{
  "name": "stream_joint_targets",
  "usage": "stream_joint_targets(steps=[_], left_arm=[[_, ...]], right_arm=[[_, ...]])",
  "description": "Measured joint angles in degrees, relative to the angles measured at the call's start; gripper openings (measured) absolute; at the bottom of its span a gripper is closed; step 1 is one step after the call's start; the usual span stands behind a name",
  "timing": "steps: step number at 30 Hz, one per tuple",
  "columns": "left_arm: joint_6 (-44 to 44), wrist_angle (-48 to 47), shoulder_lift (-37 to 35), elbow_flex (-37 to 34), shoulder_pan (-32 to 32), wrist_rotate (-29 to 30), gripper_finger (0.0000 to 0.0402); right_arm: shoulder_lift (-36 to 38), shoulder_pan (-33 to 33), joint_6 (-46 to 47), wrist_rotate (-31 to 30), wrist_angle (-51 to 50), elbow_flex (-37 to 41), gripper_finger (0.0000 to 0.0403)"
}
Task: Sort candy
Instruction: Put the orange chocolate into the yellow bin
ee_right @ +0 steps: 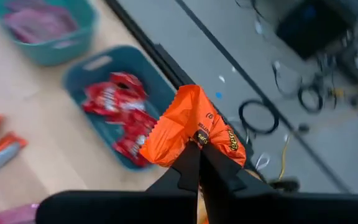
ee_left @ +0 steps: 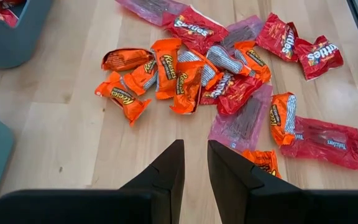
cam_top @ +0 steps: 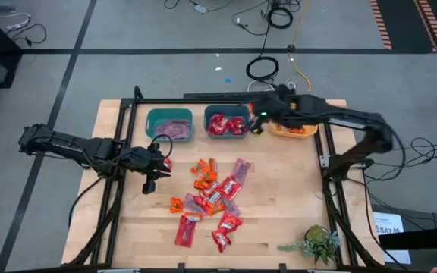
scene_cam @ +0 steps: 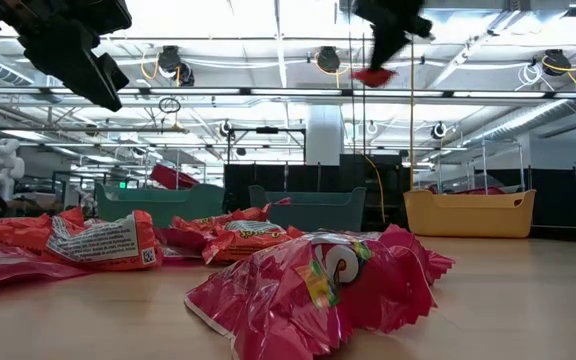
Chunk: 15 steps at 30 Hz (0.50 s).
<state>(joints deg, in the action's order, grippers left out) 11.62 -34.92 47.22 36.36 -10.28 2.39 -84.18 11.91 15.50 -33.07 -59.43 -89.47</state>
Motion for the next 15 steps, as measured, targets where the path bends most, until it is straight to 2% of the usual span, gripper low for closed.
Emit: stream_joint_targets(steps=[8, 12, 15], left_arm=[[0.0, 0.0, 0.0, 0.0, 0.0, 0.0, 0.0080], [0.0, 0.0, 0.0, 0.0, 0.0, 0.0, 0.0080], [0.0, 0.0, 0.0, 0.0, 0.0, 0.0, 0.0080]], right_arm=[[17.9, 9.7, 16.6, 0.0, 15.7, 30.2, 0.0000], [22.1, 13.7, 23.3, -0.3, 19.8, 39.6, 0.0000], [22.7, 16.6, 27.4, 0.4, 19.8, 43.5, 0.0007]])
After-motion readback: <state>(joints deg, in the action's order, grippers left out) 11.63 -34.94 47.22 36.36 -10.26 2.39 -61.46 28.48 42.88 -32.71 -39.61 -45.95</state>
